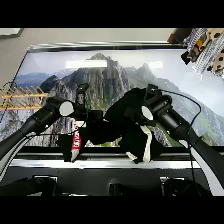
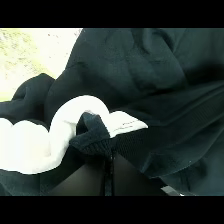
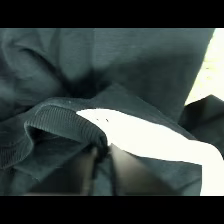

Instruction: Fold the clothes and pants, and hang the long-sleeved shirts on hangers.

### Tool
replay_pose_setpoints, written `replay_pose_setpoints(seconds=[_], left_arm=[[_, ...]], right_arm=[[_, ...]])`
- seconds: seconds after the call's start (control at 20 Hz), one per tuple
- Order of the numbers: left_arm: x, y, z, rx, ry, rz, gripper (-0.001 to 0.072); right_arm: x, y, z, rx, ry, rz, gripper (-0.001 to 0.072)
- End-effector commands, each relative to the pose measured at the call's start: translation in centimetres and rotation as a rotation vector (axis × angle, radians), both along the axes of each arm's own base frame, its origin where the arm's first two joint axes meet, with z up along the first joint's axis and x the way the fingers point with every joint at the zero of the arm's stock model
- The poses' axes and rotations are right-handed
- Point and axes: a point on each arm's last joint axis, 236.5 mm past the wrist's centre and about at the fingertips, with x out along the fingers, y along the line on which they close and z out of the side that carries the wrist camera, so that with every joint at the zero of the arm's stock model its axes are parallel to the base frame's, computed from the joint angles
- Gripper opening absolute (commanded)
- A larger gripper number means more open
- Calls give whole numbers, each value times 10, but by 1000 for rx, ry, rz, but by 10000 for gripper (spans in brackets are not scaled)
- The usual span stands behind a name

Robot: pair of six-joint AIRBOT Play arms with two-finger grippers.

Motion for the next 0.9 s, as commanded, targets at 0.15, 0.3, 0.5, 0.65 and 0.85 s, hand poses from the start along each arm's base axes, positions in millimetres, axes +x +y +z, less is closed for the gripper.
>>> replay_pose_setpoints(seconds=[0.15,0.3,0.5,0.65,0.85], left_arm=[[1,-1,0,0,-6,-6,22],[1,-1,0,0,-6,-6,22],[1,-1,0,3,-11,-18,23],[1,-1,0,3,-11,-19,23],[1,-1,0,3,-11,-19,23]], right_arm=[[3,8,4,20,-17,43,419],[8,2,-3,-23,-19,54,431],[19,-17,-29,-140,1,33,432],[35,-30,-42,-142,4,-30,432],[59,-45,-50,-71,-8,-82,432]])
